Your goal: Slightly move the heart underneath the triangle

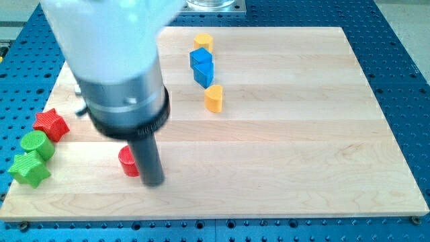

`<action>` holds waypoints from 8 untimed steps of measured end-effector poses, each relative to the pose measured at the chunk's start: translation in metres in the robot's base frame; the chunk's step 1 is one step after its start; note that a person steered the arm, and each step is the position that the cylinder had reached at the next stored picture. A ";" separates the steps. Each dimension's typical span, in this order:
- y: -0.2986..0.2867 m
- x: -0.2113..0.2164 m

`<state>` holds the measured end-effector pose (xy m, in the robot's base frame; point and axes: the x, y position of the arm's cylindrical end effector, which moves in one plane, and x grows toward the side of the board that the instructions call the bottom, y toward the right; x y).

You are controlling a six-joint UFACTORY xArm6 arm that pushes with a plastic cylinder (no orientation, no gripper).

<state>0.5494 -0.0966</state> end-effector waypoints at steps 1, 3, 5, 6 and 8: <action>-0.032 -0.093; 0.001 -0.071; 0.037 -0.047; 0.119 -0.052; 0.176 -0.143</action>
<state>0.4068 0.0790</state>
